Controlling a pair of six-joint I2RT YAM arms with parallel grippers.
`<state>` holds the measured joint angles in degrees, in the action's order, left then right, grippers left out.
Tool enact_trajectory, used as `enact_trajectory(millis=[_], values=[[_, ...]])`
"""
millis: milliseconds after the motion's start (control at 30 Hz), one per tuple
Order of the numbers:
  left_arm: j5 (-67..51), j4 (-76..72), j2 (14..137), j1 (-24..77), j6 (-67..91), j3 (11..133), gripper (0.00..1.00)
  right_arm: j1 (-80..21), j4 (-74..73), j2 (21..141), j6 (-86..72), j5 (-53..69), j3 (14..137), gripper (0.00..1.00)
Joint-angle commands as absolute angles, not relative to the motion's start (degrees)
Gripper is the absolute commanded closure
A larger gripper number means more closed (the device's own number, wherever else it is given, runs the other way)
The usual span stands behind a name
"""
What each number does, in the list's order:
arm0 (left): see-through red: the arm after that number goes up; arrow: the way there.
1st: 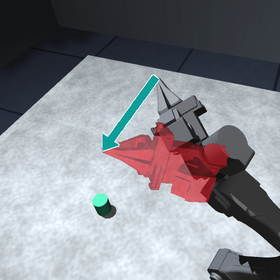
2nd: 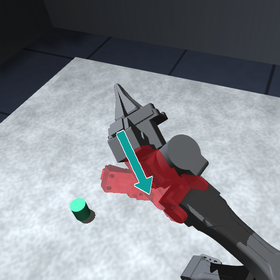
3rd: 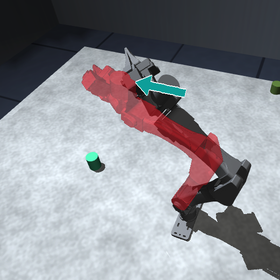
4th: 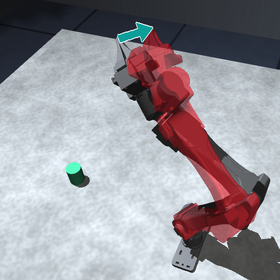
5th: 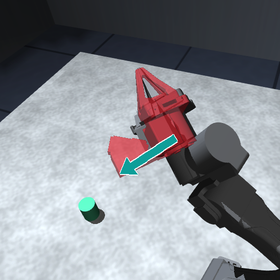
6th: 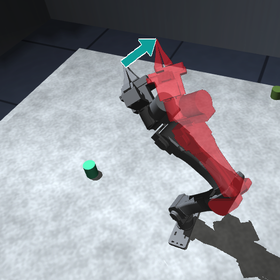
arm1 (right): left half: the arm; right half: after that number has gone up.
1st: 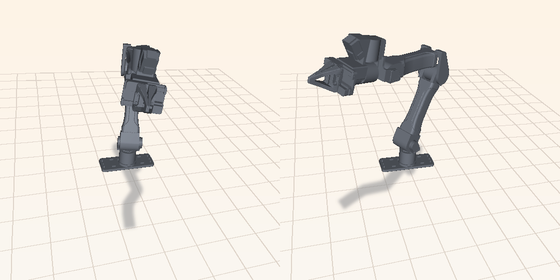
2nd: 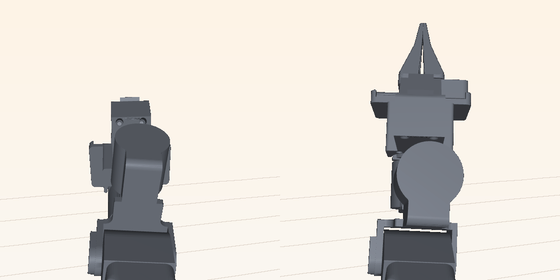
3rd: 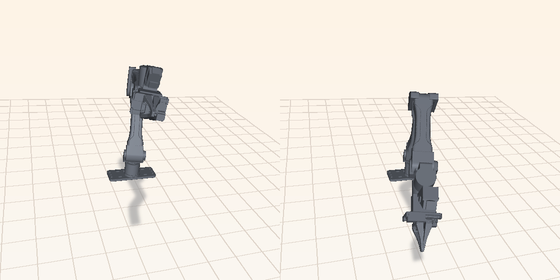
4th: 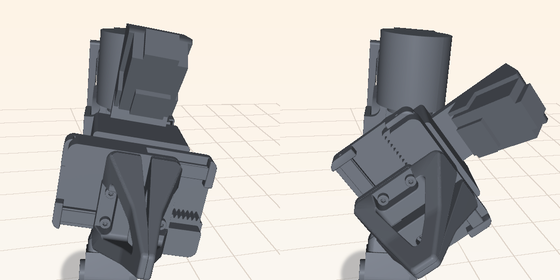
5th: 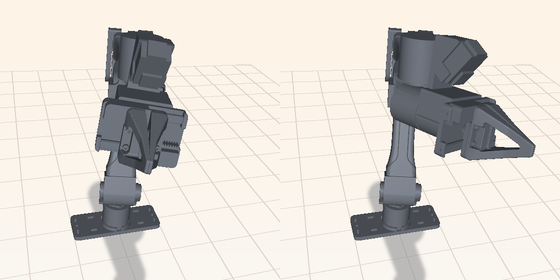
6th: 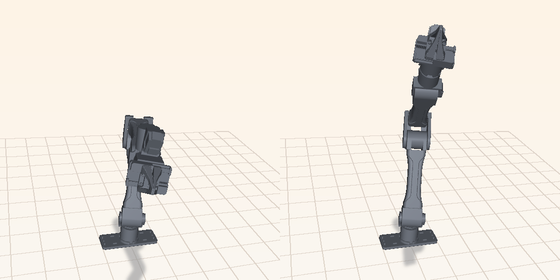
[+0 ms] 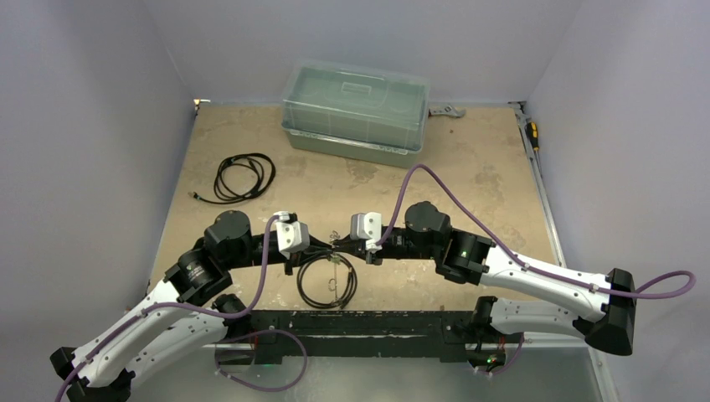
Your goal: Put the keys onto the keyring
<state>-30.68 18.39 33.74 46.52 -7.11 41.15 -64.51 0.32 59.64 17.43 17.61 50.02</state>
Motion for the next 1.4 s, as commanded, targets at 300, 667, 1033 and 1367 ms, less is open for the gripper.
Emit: enact_trajectory(millis=[300, 667, 1033, 1367], values=[[-34.1, 12.0, 33.3, 46.8, -6.8, 42.5, 1.0, -64.5, 0.6, 60.4, 18.0, 16.9, 53.0, 1.0], [-31.6, 10.1, 33.3, 46.7, -6.1, 41.9, 0.5, -64.5, 2.6, 58.2, 17.8, 16.1, 51.6, 1.0], [-25.1, 12.7, 28.8, 46.7, -9.0, 42.9, 0.24, -64.5, 4.6, 56.8, 17.6, 14.6, 50.5, 1.0], [-28.8, 9.1, 23.9, 46.7, -13.6, 38.3, 0.3, -64.5, 6.1, 54.9, 17.3, 14.5, 49.2, 1.0]])
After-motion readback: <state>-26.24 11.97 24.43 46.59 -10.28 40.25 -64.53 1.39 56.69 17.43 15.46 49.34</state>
